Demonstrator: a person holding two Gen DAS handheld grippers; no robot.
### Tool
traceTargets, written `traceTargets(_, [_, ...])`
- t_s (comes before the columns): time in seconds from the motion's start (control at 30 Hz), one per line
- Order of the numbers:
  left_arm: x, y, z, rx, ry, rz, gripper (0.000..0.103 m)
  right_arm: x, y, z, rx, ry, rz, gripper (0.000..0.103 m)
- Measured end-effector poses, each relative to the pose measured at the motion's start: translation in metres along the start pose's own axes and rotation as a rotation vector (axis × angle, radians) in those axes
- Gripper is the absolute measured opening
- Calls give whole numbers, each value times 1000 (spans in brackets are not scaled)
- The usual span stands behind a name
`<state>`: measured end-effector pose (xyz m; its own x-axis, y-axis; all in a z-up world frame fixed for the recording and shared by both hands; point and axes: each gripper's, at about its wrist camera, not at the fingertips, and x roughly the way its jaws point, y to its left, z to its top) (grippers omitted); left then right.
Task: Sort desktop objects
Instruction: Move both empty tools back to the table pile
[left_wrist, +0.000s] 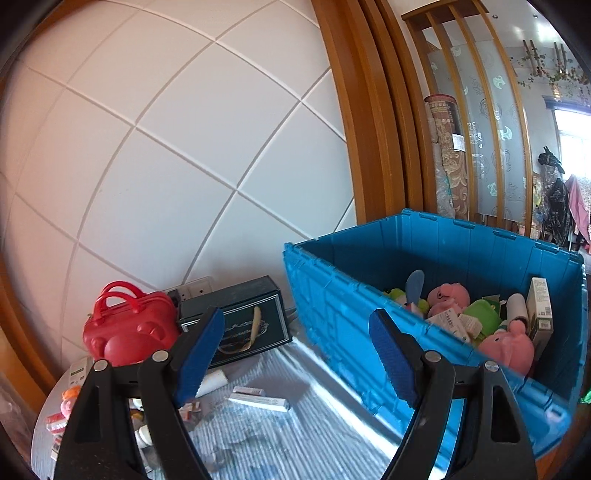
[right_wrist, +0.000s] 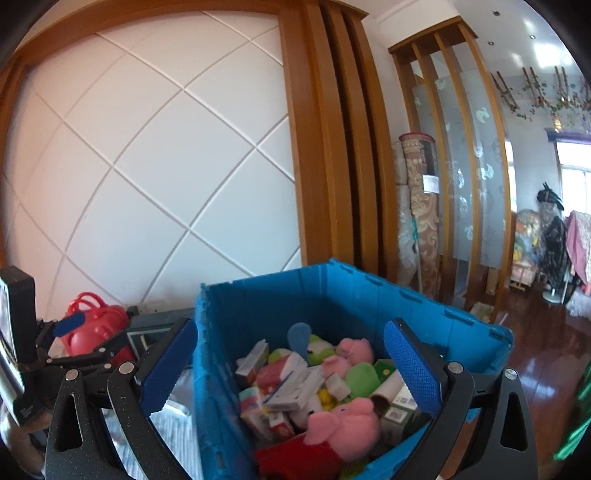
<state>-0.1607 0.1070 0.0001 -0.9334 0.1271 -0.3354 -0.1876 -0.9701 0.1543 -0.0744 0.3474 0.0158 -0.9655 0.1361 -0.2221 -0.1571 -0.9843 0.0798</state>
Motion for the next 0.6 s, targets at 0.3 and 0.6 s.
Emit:
traceTargets(0.3, [-50, 97, -65, 7, 32, 88, 81, -16, 102, -31, -47, 48, 101, 103])
traceTargets(0.6, [-71, 174, -132, -19, 92, 159, 81, -11, 166, -63, -95, 110, 183, 103])
